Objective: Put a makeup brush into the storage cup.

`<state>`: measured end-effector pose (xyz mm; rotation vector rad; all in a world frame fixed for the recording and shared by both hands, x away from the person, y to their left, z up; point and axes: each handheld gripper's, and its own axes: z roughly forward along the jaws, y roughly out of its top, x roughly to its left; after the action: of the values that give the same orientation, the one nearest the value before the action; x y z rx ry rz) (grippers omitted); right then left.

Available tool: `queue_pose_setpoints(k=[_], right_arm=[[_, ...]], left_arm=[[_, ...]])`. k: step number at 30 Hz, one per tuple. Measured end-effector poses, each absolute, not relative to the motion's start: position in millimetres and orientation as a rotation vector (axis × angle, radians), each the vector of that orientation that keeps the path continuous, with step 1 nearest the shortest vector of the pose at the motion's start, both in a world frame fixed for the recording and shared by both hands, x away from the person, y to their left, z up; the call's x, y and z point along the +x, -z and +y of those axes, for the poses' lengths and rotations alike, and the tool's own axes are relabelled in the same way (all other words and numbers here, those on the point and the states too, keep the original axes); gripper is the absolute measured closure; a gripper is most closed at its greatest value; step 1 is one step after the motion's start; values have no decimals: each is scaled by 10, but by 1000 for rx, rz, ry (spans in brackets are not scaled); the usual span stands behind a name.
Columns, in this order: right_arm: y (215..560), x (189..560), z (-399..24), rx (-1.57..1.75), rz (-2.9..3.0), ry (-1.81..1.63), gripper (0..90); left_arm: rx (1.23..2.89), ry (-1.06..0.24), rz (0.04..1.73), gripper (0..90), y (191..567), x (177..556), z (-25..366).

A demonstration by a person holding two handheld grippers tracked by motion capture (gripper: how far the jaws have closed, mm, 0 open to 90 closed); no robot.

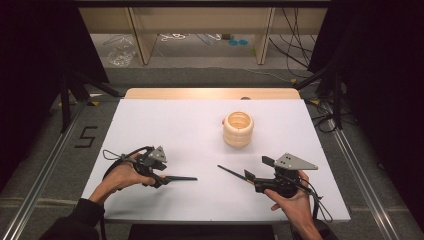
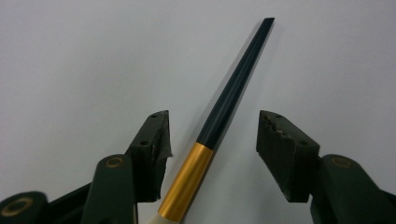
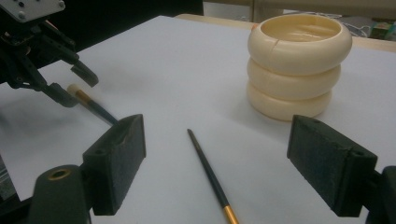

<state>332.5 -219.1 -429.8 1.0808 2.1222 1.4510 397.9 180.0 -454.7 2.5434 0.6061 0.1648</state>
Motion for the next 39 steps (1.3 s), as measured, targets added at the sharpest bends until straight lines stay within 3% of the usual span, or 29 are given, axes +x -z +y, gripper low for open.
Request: queue_pose_setpoints(k=[17, 39], right_arm=[[4305, 3336, -2190, 1057, 2117, -1446, 210], [4292, 3318, -2191, 1084, 2159, -1426, 218]], left_arm=[[2664, -137, 545, 592, 4572, 4073, 1839], [2747, -88, 504, 683, 4638, 4145, 1787]])
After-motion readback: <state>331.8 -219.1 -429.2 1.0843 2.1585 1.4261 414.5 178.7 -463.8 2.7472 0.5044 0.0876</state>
